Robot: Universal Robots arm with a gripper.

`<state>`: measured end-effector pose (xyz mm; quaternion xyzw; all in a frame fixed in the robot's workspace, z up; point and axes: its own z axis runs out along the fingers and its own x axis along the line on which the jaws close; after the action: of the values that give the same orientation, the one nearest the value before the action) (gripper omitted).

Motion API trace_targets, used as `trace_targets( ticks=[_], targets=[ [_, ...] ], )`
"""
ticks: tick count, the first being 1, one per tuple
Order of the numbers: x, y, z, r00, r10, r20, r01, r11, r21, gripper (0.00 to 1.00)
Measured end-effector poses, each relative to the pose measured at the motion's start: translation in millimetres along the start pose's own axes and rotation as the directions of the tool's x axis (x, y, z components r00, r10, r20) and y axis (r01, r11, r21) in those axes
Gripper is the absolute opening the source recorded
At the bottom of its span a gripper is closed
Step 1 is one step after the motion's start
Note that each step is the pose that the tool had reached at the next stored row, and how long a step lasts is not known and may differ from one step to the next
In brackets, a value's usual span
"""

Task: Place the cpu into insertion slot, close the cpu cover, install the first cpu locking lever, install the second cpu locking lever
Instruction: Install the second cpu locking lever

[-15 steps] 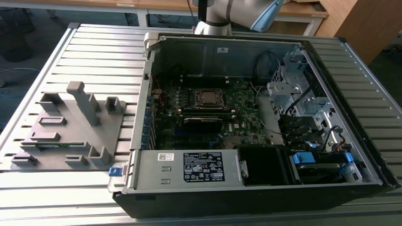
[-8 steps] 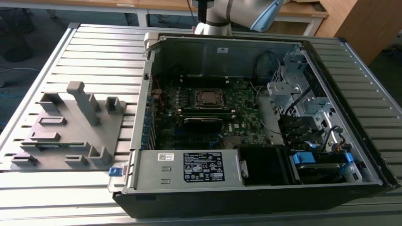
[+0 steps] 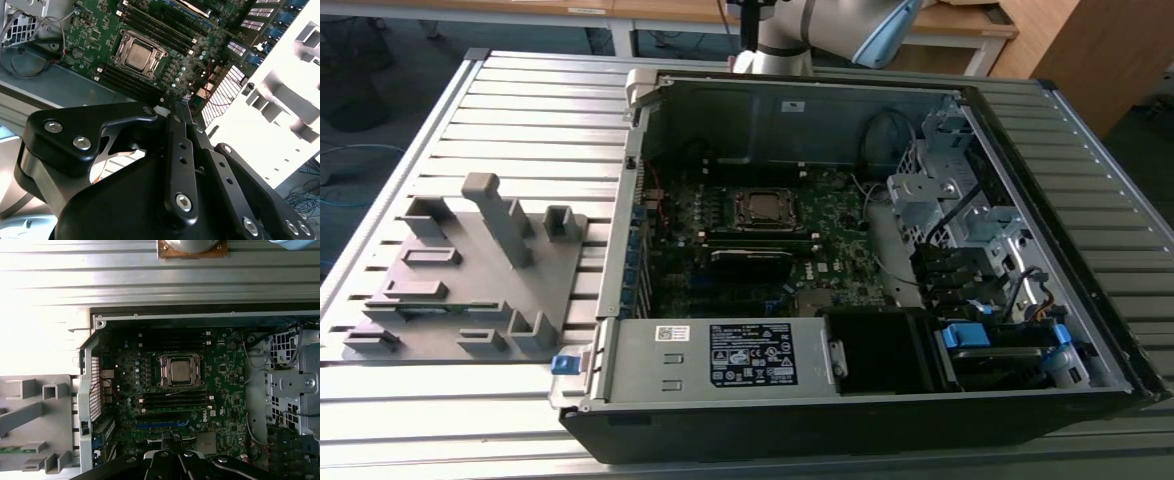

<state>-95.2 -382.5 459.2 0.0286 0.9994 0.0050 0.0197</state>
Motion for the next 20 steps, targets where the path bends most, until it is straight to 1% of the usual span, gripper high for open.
trace_targets(
  ticks=[3, 7, 9, 20],
  targets=[
    [0.1, 0.0, 2.0, 1.0000, 0.000, 0.0000, 0.000, 1.0000, 0.0000, 0.10],
    [0.1, 0.0, 2.7, 1.0000, 0.000, 0.0000, 0.000, 1.0000, 0.0000, 0.10],
    [0.2, -0.1, 4.5, 1.0000, 0.000, 0.0000, 0.000, 1.0000, 0.0000, 0.10],
    [0.2, -0.1, 6.2, 1.0000, 0.000, 0.0000, 0.000, 1.0000, 0.0000, 0.10]
  ],
)
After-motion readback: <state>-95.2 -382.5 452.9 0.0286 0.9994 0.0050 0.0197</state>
